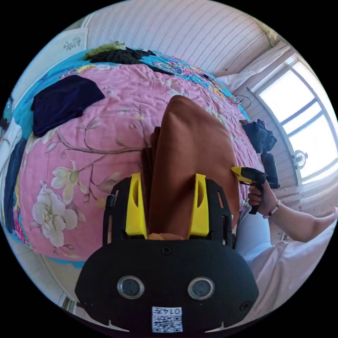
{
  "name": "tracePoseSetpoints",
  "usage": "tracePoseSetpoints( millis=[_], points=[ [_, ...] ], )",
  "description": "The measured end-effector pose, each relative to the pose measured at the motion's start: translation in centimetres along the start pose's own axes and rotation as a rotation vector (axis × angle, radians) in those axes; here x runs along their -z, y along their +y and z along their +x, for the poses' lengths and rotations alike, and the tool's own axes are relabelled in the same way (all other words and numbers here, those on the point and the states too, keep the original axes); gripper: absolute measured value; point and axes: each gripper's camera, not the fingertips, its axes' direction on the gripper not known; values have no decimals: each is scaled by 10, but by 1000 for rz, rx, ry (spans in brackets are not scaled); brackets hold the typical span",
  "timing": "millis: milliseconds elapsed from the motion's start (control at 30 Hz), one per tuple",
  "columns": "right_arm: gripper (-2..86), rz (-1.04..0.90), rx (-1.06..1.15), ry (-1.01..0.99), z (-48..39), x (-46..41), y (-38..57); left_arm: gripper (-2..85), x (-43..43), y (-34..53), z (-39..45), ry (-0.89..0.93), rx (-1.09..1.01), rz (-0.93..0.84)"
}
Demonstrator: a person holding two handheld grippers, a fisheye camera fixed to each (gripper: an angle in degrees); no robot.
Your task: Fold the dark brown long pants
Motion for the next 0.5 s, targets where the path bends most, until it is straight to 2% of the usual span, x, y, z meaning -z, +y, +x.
tracePoseSetpoints(
  millis=[100, 267, 500],
  points=[
    [160, -52, 14, 35, -14, -7, -9, 159, -3, 0, -15, 119, 25, -6],
    [130, -178, 303, 301, -87, -17, -12, 117, 8, 14, -17, 86, 0, 80],
    [76, -355, 1019, 517, -238, -63, 9, 74, 29, 75, -27, 111, 210, 409]
  ],
)
